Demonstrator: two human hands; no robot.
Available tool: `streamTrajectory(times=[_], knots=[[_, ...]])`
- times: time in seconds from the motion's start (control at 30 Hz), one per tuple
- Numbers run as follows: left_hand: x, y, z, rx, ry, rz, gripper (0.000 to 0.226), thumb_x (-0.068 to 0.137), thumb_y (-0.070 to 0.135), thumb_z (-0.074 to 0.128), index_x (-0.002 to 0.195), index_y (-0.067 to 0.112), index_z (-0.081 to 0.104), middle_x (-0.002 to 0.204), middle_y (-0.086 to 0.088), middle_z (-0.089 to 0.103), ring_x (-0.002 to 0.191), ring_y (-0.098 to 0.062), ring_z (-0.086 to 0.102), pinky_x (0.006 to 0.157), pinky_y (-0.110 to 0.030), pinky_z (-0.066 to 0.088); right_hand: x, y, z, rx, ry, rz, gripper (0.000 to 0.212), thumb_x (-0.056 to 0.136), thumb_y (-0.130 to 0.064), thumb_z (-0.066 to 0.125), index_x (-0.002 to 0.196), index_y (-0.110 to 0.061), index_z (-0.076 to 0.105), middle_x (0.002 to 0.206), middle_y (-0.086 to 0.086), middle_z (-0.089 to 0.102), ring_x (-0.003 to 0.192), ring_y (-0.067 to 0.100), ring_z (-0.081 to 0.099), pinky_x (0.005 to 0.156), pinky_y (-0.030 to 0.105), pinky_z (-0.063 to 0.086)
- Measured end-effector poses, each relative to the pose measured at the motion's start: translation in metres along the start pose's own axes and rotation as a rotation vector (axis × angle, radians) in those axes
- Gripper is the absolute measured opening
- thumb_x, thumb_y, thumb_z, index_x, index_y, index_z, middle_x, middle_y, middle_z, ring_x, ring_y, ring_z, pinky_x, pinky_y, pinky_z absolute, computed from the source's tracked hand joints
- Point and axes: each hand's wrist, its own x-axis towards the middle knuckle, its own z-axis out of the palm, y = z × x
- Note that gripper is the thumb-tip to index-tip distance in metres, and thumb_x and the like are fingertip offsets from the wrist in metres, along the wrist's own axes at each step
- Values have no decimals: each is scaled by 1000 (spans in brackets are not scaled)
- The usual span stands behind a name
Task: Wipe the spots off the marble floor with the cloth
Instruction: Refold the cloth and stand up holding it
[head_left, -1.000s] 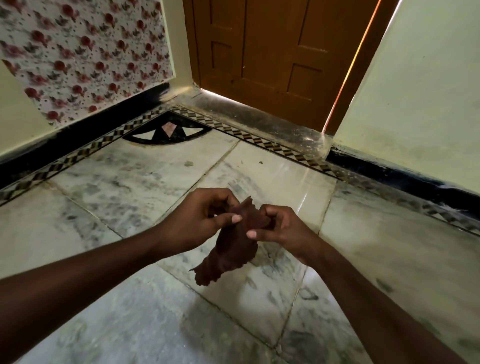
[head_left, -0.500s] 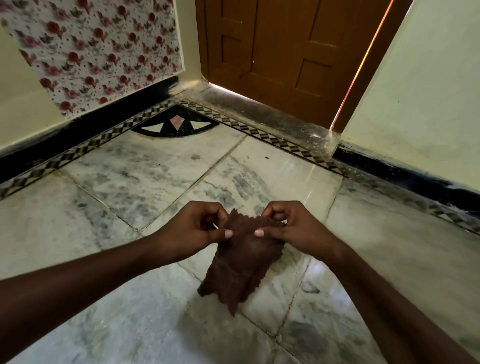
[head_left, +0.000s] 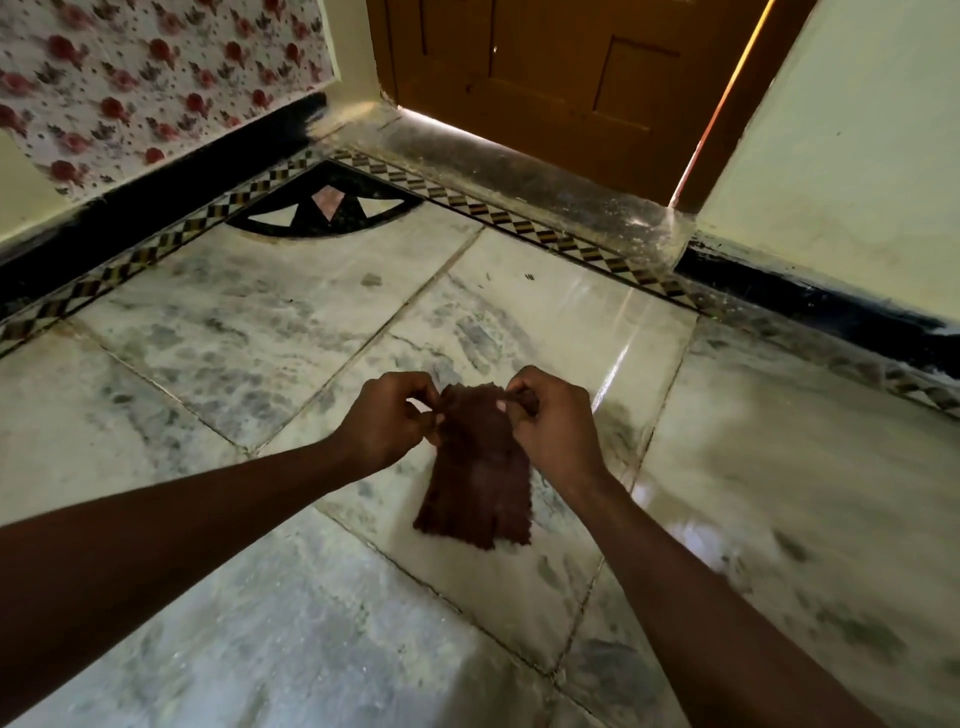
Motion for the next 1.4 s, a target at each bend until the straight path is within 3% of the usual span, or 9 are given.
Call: streamTrajectory(times=[0.23, 0.33, 0.5, 0.7, 0.83, 0.97, 1.13, 1.27, 1.4], knots=[[-46, -64, 25, 283, -343, 79, 24, 87, -1, 74, 109, 8, 77, 118, 1, 71, 108, -6, 68, 83, 2, 42, -57, 29, 11, -284, -408, -177, 20, 77, -32, 64, 89, -25, 78, 90, 1, 77, 87, 30, 74, 75, 40, 60], [-62, -71, 32, 299, -372, 136, 29, 85, 8, 65, 113, 13, 71, 133, -2, 63, 122, -17, 63, 100, -17, 48, -66, 34, 9, -245, -632, -131, 21, 79, -38, 86, 94, -24, 80, 99, -2, 79, 95, 19, 73, 80, 34, 58], [-62, -63, 36, 234, -183, 94, 21, 90, 8, 69, 111, 10, 70, 117, -7, 65, 104, -21, 66, 89, -31, 52, -61, 37, 8, -148, -402, -105, 35, 83, -59, 75, 76, -24, 74, 73, -8, 71, 67, 8, 67, 65, 34, 57], [-9, -61, 43, 231, -151, 36, 43, 96, 18, 74, 137, 9, 61, 136, -12, 58, 119, -28, 62, 94, -34, 49, -26, 60, 32, -314, -401, 17, 42, 87, -41, 79, 121, -19, 69, 121, 5, 58, 119, 33, 56, 93, 47, 54], [32, -65, 60, 337, -246, -137, 26, 86, 41, 84, 103, 33, 66, 128, -12, 57, 128, -36, 56, 104, -40, 47, -1, 71, 45, -281, -602, 240, 34, 69, -44, 95, 79, -33, 64, 108, -5, 52, 117, 24, 50, 99, 48, 50], [45, -43, 56, 322, -381, -262, 20, 89, 33, 84, 96, 24, 67, 132, -16, 55, 125, -34, 55, 97, -38, 50, 17, 64, 38, -50, -658, 324, 40, 69, -18, 98, 68, -27, 59, 78, -5, 64, 79, 16, 65, 71, 25, 53], [14, 6, -1, -54, -297, -278, 23, 90, 22, 85, 86, 21, 62, 99, -1, 72, 102, -19, 71, 88, -36, 56, 34, 1, -24, 129, -569, 391, 40, 71, 0, 93, 73, -24, 62, 71, -2, 66, 67, 14, 65, 65, 26, 49], [-36, 100, -72, -262, -104, -238, 15, 92, 9, 80, 98, 16, 68, 87, 13, 68, 86, 8, 65, 79, -7, 45, 54, -106, -119, 329, -519, 436, 20, 78, 12, 84, 89, -2, 74, 80, 24, 76, 65, 37, 76, 57, 33, 58], [-80, 223, -167, -366, -62, -190, 18, 87, 27, 80, 88, 43, 71, 94, 9, 73, 96, -10, 72, 96, -26, 53, 72, -229, -221, 379, -478, 417, 17, 81, 13, 81, 89, -1, 76, 76, 11, 78, 65, 31, 76, 60, 38, 63]])
